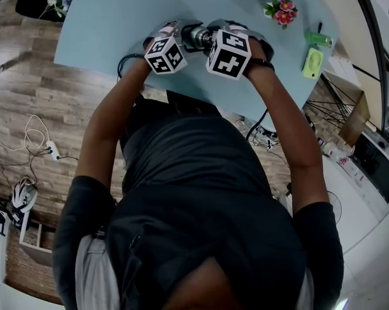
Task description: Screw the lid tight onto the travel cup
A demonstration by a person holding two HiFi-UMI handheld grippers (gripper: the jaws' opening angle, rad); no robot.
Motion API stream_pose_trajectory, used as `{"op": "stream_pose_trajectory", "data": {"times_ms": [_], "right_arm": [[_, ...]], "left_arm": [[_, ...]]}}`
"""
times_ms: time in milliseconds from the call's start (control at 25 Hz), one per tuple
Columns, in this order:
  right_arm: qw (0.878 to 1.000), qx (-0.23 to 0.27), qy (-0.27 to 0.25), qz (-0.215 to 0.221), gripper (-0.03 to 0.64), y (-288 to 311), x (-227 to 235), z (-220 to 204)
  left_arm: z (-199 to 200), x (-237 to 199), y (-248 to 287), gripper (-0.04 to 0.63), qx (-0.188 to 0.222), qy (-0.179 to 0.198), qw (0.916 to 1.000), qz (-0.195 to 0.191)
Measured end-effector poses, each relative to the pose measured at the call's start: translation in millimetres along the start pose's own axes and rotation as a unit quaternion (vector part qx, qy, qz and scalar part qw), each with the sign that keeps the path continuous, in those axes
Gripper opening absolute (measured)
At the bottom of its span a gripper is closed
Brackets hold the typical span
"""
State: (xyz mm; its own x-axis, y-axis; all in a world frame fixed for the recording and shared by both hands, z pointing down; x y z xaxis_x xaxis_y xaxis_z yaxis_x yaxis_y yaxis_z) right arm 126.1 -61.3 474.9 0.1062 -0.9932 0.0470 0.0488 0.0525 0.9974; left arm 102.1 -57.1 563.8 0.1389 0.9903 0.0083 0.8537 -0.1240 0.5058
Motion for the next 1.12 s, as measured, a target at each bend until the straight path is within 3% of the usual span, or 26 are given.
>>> {"op": "stream_pose_trajectory", "data": {"times_ms": [120, 240, 360, 440, 600, 680, 800, 960, 1040, 1120], "right_arm": [[0.999, 0.017, -0.023, -0.026, 0.268, -8.1, -1.4, -0.1], [0.993, 0.034, -0.095, -0.066, 0.272, -18.5, -5.6, -0.8], [0.975, 0.033, -0.205, -0.083, 0.272, -22.4, -15.4, -1.3], [0.963, 0.030, -0.251, -0.090, 0.272, -22.5, -16.9, -0.2], [0.952, 0.029, -0.290, -0.094, 0.267, -20.4, -11.6, 1.9], [0.954, 0.036, -0.286, -0.081, 0.235, -19.9, -10.8, 2.1], [0.971, 0.060, -0.222, -0.058, 0.235, -19.1, -7.6, 0.1], [0.988, 0.112, -0.079, -0.069, 0.233, -18.3, -7.5, -5.7], [0.984, 0.147, 0.040, -0.096, 0.232, -17.4, -10.2, -8.8], [0.960, 0.175, 0.169, -0.137, 0.232, -16.9, -16.0, -8.6]], "left_arm": [[0.5, -0.1, -0.2, 0.425, 0.000, -0.001, 1.0000, 0.000], [0.8, -0.3, 0.5, 0.425, 0.000, -0.001, 1.0000, -0.001], [0.8, 0.1, 0.3, 0.425, 0.000, -0.001, 1.0000, -0.002], [0.6, 0.2, -0.3, 0.426, -0.001, -0.001, 1.0000, -0.002], [0.7, 0.2, 0.5, 0.425, -0.001, -0.001, 1.0000, -0.002], [0.7, 0.5, 0.7, 0.425, -0.001, -0.001, 1.0000, -0.002], [0.6, 0.2, 0.4, 0.425, 0.000, -0.002, 1.0000, -0.001], [0.0, 0.7, 0.2, 0.425, 0.001, -0.002, 1.0000, 0.001], [-0.2, 0.4, 0.3, 0.425, 0.000, -0.002, 1.0000, 0.002], [-0.4, 0.6, -0.7, 0.425, 0.000, -0.002, 1.0000, 0.005]]}}
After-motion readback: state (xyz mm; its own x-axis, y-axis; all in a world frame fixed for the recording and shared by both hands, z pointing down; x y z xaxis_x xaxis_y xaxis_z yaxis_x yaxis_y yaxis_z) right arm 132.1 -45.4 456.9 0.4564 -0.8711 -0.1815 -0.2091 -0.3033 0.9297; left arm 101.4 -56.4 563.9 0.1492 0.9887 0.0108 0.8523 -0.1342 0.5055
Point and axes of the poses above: the fingertips, and each gripper's own axes: y forward along the fingers, x to its right, z out of its top, the point moved 6 cm from there along -y, backward along the fingers, and after that the axes turned 7 degrees about -x, right-handed, at the moved point
